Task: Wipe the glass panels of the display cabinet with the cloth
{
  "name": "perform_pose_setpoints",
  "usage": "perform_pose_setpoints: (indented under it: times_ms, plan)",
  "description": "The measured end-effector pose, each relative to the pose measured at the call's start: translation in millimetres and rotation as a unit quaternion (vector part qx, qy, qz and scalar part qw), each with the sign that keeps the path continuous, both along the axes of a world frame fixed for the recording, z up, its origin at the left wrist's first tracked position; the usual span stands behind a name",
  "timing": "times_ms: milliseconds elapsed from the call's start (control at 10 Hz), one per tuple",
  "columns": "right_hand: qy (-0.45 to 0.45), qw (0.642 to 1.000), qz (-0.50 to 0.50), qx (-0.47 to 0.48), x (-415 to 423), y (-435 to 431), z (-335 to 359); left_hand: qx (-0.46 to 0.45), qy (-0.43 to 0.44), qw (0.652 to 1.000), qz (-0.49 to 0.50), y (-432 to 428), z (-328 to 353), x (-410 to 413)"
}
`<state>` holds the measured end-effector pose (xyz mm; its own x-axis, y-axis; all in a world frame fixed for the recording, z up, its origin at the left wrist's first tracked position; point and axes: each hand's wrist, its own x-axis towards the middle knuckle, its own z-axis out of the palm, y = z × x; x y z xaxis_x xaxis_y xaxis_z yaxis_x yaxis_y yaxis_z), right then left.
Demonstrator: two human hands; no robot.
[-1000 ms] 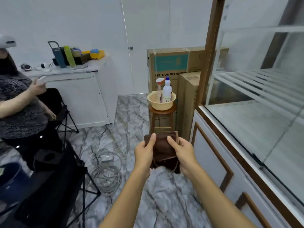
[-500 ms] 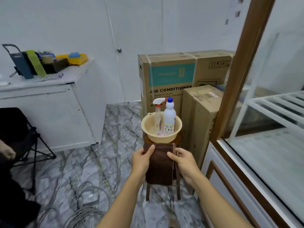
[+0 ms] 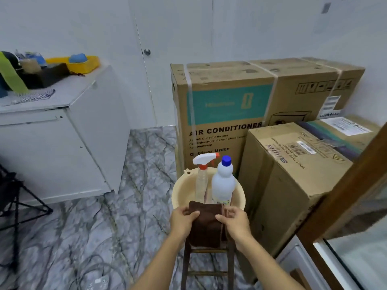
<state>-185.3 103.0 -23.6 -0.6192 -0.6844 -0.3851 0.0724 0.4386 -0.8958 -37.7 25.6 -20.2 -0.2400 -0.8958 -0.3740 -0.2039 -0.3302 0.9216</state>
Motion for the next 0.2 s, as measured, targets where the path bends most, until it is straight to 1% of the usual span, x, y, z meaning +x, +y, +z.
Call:
perform_pose_setpoints:
  times_ms: [100,200]
  plan:
    - [0.091,0.995,0.025,0.043,-4.0,-12.7,2.9,-0.017,-0.073,0.996,-0.041,-20.5,-13.2,-10.2]
    - [0.145,0.988,0.02,0.046,-2.0,-9.9,-0.1,-0.092,-0.173,0.979,-0.062,-28.6,-27.4,-12.9]
